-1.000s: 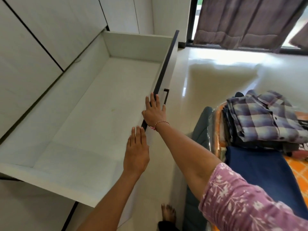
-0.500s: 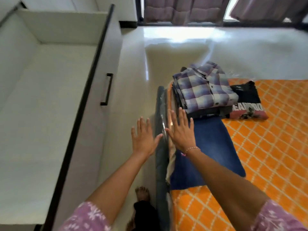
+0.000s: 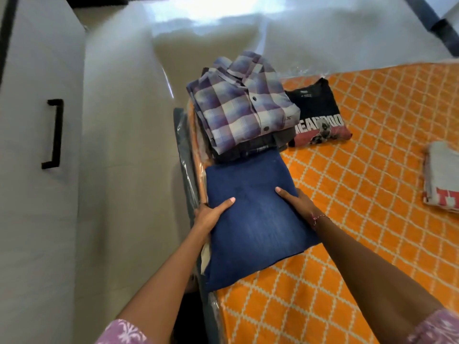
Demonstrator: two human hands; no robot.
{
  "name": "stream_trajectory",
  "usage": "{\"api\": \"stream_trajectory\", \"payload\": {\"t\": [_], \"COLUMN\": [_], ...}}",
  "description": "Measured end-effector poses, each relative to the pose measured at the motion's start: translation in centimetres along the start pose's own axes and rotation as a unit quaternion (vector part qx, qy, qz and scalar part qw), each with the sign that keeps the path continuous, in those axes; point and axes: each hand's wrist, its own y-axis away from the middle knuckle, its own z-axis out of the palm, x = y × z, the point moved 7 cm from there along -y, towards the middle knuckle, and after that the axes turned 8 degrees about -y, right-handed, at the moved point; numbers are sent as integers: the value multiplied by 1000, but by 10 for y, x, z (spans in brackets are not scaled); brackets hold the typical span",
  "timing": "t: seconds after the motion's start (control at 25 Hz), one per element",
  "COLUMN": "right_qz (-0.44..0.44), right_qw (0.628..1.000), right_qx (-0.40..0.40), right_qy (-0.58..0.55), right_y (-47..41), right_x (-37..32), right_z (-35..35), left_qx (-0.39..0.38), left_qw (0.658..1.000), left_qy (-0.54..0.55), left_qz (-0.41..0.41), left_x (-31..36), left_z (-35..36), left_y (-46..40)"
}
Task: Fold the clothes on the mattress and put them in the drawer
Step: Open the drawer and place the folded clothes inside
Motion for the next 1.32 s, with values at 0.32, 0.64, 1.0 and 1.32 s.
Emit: {"api": "stream_trajectory", "payload": {"t": [0.32, 0.64, 1.0, 1.32], "right_qz": [94, 46, -112, -202], "right_qw": [990, 987, 989, 935], "right_qx": [-44, 3, -74, -246], "right_qy": [-96, -152, -64, 158], "right_y": [19, 73, 171, 235], "right_x": [1, -16, -219, -435], "right_z": [14, 56, 154, 354], "left_qx": [-83, -68, 36, 186], "left_qw": [985, 983, 976, 902], "left_qy": [147, 169, 204, 375], "left_qz": [-37, -38, 64, 107], "left_x": [2, -3, 83, 84], "left_z": [13, -41, -232, -430], "left_y": [59, 103, 221, 295]}}
